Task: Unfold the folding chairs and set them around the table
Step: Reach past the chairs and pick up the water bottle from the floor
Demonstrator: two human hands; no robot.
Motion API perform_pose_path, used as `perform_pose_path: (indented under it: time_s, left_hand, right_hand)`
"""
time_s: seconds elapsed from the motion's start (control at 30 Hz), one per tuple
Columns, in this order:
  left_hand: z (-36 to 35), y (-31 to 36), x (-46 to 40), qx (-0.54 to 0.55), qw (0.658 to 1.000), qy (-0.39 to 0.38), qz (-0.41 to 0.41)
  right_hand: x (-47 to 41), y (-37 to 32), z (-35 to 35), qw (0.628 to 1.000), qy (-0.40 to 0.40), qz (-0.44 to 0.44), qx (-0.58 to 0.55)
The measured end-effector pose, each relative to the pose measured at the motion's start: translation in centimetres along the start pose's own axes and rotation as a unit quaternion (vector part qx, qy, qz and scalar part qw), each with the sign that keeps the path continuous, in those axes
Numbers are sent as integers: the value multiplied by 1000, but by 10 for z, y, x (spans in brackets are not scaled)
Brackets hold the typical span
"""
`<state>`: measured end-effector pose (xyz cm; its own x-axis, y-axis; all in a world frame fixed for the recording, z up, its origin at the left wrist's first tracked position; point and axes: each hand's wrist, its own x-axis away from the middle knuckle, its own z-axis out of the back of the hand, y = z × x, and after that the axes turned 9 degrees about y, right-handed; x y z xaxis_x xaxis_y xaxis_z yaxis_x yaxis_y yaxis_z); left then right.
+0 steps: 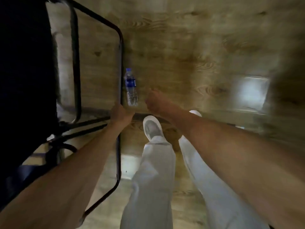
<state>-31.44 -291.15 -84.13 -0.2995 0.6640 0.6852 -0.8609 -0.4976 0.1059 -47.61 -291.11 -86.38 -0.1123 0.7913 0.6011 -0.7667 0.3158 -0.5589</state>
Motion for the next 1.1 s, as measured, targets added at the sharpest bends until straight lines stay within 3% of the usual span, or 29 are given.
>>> perform_pose_path:
  time_s: [0.2,0.3,0.43,0.57,0.67,0.8,0.9,1.1]
  left_hand:
    - [-94,-21,-149,-54,998,-17,40]
    - [-127,-28,-201,-13,997,-40,70]
    - [-152,-35,-239,-57,997,-34,34]
    - [-150,-32,-244,17,997,-54,55]
    - [-135,-16,-218,47,990,-111,74]
    - [-100,26,-142,93,985,-140,45]
    - [-64,68,-76,99,983,-152,-15]
    - [61,169,27,184,970,-156,-37]
  right_hand:
    - [-143,52,-97,995,2,-19,-98]
    - [-196,60,-136,994,-9,-5,-108]
    - [-243,58,-170,971,-13,-68,-230]
    - [-246,65,-172,956,3,-86,-279]
    - [-225,67,-132,924,7,-145,-355]
    - [-175,69,-56,920,20,-127,-369]
    - [-128,59,28,922,23,-130,-363]
    - [-45,3,226,918,70,-98,-378]
